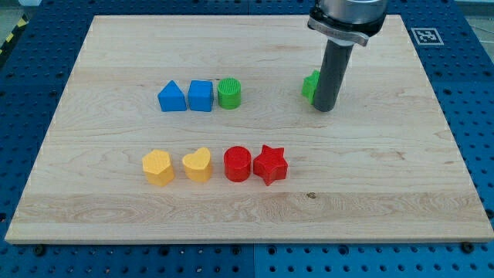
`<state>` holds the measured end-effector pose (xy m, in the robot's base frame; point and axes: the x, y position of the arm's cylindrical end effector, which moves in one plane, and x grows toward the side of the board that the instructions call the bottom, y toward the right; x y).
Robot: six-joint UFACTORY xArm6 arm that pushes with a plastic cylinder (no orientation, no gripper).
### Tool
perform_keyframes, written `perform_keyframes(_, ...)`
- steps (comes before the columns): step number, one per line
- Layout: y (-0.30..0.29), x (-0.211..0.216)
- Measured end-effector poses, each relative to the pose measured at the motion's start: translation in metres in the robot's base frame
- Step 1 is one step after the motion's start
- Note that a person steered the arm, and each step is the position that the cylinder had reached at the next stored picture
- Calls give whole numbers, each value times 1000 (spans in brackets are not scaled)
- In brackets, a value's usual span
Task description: Push the green star into a green circle
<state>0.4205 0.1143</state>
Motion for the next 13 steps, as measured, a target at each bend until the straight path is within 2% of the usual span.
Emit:
perform_keyframes(1,31,-10)
perform_keyframes(2,45,-37)
perform_keyframes(5,-20,-42)
perform_keyframes(8,-47,-42)
perform_keyframes(10,-88,-42)
perform_keyframes(11,-75,-46)
perform_keyframes(12,-41,-70)
perform_keyframes(13,-81,-89)
